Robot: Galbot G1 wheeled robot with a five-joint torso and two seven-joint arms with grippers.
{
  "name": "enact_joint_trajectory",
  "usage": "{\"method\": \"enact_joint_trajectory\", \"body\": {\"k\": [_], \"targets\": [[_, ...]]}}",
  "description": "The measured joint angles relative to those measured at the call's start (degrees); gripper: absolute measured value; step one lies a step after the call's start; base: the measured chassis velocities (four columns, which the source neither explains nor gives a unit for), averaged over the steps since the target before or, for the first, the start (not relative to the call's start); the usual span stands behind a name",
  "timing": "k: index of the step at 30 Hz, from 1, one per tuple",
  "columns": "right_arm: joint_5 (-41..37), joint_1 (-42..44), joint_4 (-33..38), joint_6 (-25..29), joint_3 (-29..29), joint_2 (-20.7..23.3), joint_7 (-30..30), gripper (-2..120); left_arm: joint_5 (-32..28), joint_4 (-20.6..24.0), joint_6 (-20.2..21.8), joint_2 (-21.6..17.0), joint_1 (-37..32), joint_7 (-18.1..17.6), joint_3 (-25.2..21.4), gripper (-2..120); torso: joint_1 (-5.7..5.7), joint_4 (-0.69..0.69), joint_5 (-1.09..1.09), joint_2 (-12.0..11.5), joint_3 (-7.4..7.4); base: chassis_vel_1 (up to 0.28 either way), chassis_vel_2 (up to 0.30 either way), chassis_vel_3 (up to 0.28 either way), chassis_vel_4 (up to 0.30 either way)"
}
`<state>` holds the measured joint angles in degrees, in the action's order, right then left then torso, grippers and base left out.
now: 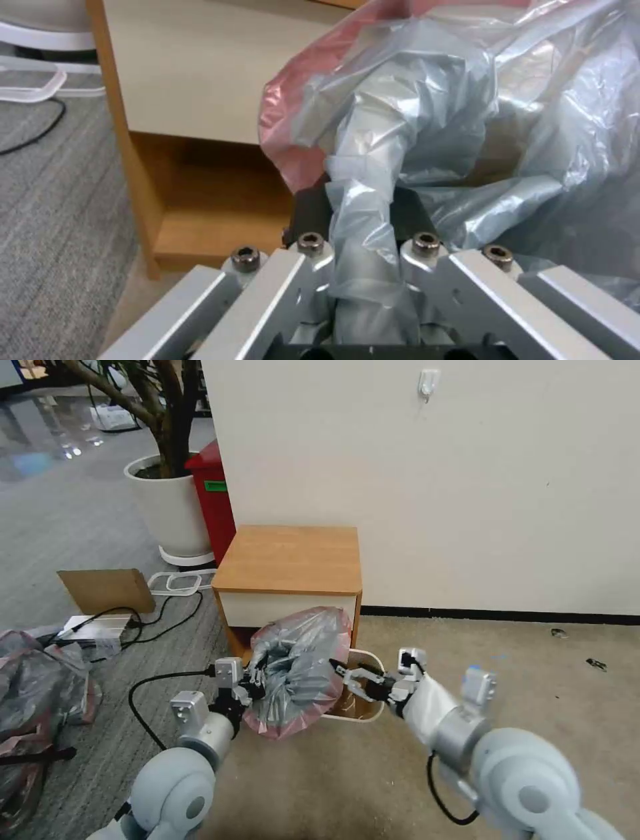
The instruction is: Pick up the garbage bag from the table and place it over the trash can.
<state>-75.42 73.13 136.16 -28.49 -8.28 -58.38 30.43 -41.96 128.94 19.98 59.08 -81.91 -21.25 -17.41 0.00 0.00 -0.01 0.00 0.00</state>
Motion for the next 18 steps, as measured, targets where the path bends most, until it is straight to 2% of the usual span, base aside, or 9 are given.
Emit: {"method": "enact_joint_trajectory", "body": {"k": [6, 10, 14, 15, 18], "targets": [[0.13, -0.32, -0.62, 1.92, 2.39, -1.51, -0.26, 100, 0.05, 0.16, -0.05, 0.16, -0.22, 0.0, -0.31, 7, 0.0, 0.0, 0.0, 0.0, 0.0, 0.0, 0.0, 0.0, 0.0], [1.19, -0.41, -1.55, 2.96, 3.81, -3.16, -1.47, 96, 0.08, 0.2, -0.08, 0.25, -0.56, -0.01, -0.32, 7, 0.0, 0.0, 0.0, 0.0, 0.0, 0.0, 0.0, 0.0, 0.0], [2.77, -0.41, -2.51, 3.78, 4.91, -4.8, -2.44, 82, -0.01, 0.36, -0.17, 0.22, -1.28, -0.18, -0.7, 7, 0.0, 0.0, 0.0, 0.0, 0.0, 0.0, 0.0, 0.0, 0.0], [2.77, -0.41, -2.51, 3.78, 4.91, -4.8, -2.44, 82, -0.01, 0.36, -0.17, 0.22, -1.28, -0.18, -0.7, 7, 0.0, 0.0, 0.0, 0.0, 0.0, 0.0, 0.0, 0.0, 0.0], [4.15, -0.23, -2.81, 3.94, 5.22, -5.99, -3.55, 65, -0.98, 0.41, -0.19, 0.23, -1.51, -0.59, -1.16, 7, 0.0, 0.0, 0.0, 0.0, 0.0, 0.0, 0.0, 0.0, 0.0]]}}
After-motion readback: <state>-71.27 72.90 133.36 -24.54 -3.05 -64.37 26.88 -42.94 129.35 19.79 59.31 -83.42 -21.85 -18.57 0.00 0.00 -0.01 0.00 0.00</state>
